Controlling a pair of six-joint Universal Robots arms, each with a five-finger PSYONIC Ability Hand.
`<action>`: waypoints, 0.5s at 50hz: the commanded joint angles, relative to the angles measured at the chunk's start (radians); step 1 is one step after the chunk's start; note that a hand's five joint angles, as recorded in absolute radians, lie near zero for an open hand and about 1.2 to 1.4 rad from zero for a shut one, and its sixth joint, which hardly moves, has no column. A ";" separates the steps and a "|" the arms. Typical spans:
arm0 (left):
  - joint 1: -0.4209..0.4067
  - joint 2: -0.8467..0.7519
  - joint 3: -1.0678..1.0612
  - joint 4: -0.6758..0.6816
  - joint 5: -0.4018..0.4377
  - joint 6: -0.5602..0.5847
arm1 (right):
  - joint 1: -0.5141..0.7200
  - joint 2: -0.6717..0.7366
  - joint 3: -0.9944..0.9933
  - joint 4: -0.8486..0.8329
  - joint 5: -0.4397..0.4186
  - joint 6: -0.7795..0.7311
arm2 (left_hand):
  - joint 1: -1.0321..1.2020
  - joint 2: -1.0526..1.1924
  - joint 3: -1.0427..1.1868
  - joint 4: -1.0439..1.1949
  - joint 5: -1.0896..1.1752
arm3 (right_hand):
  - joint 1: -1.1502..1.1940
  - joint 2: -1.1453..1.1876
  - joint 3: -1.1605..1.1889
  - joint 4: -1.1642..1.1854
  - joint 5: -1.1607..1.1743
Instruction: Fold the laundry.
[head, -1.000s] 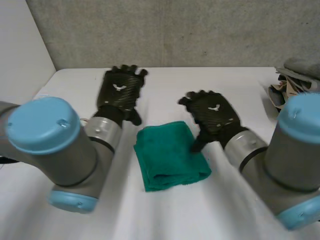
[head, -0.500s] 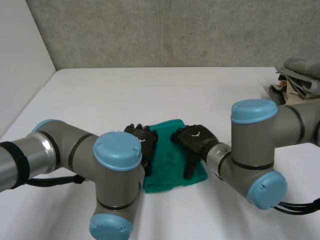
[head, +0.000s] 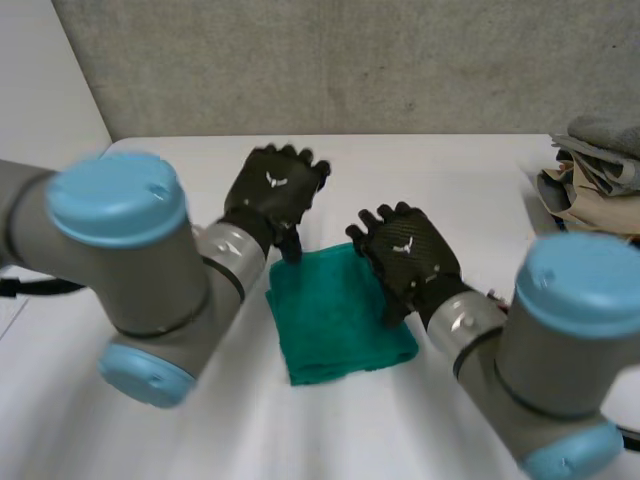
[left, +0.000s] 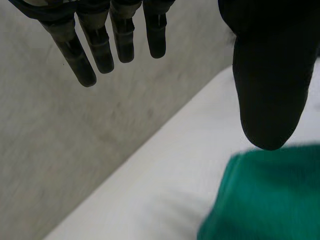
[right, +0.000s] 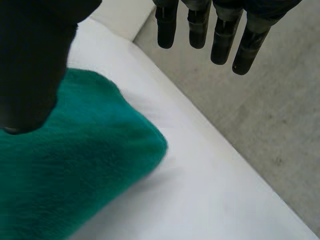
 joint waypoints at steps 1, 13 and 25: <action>0.055 0.064 0.000 -0.076 0.353 -0.008 | 0.064 0.050 0.200 -0.217 0.000 -0.003 | 0.061 0.055 0.057 0.053 0.052 | -0.019 -0.048 -0.038 -0.059 -0.060; 0.092 0.051 0.015 -0.168 0.459 -0.008 | 0.066 0.237 0.135 -0.374 0.003 -0.098 | 0.058 0.052 0.054 0.050 0.049 | -0.019 -0.048 -0.038 -0.059 -0.060; 0.088 0.054 0.012 -0.168 0.458 -0.010 | 0.064 0.291 0.052 -0.380 -0.011 -0.107 | 0.052 0.046 0.048 0.044 0.043 | 0.437 0.407 0.418 0.397 0.396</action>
